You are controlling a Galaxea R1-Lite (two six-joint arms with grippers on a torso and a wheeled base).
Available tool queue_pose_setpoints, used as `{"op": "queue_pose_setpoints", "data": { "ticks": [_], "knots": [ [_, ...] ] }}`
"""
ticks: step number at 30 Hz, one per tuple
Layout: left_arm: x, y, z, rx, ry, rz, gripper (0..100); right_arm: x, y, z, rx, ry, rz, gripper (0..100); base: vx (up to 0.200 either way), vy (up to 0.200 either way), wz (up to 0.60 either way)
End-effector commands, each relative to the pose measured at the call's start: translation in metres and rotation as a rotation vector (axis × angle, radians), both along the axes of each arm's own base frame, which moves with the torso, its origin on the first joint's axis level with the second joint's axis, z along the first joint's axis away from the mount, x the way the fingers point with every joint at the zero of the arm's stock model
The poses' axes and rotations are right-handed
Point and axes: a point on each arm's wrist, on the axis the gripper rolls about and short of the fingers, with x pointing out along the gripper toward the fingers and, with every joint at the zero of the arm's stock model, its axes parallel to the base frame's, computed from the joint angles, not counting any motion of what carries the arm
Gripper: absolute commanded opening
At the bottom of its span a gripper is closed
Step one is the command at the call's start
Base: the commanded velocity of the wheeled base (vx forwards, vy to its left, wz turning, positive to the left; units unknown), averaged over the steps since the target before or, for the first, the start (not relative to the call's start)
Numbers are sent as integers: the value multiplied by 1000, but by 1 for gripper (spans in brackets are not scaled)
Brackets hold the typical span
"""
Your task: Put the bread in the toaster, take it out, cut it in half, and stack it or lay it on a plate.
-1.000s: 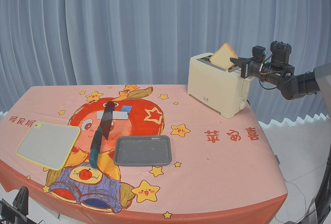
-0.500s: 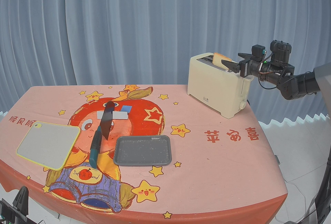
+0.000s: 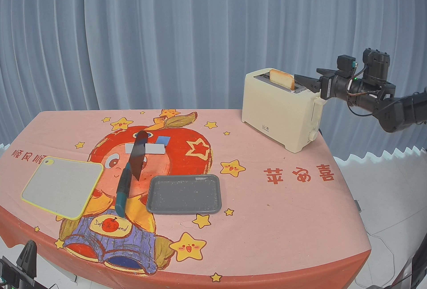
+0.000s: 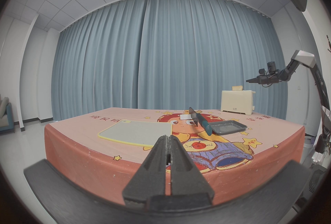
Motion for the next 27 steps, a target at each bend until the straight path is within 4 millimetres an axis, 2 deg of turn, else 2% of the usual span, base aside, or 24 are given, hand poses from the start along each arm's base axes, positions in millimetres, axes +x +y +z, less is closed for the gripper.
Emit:
{"op": "queue_pose_setpoints", "data": {
  "ticks": [1,2,3,4,5,6,8,11,16,17,19,24,27],
  "knots": [
    [1,0,-5,0,19,1,0,-63,-9,29,76,23,-43,100,0,0,0],
    [1,0,-5,0,19,1,0,-64,-9,29,77,24,-43,100,0,0,0],
    [1,0,-5,0,19,1,0,-83,-12,33,107,41,-57,100,0,0,0],
    [1,0,-5,0,19,1,0,-92,-14,32,114,49,-63,100,0,0,0],
    [1,0,-5,0,19,1,0,-92,-14,32,114,49,-63,100,0,0,0],
    [1,0,-5,0,19,1,0,-114,-20,28,118,64,-72,100,0,0,0],
    [1,0,-5,0,19,1,0,-132,-21,19,130,105,-68,100,0,0,0],
    [1,0,-5,0,19,1,0,-140,-22,2,149,181,-75,100,0,0,0],
    [1,0,-5,0,19,1,0,-138,-25,-8,148,221,-94,100,0,0,0],
    [1,0,-5,0,19,1,0,-136,-27,-9,151,226,-104,0,0,0,0],
    [1,0,-5,0,19,1,0,-134,-31,-12,155,238,-120,0,0,0,0],
    [1,0,-5,0,19,1,0,-126,-37,-46,141,360,-155,0,0,0,0],
    [1,0,-5,0,19,-1,0,-119,-37,-53,139,377,-159,0,0,0,0]
  ]
}}
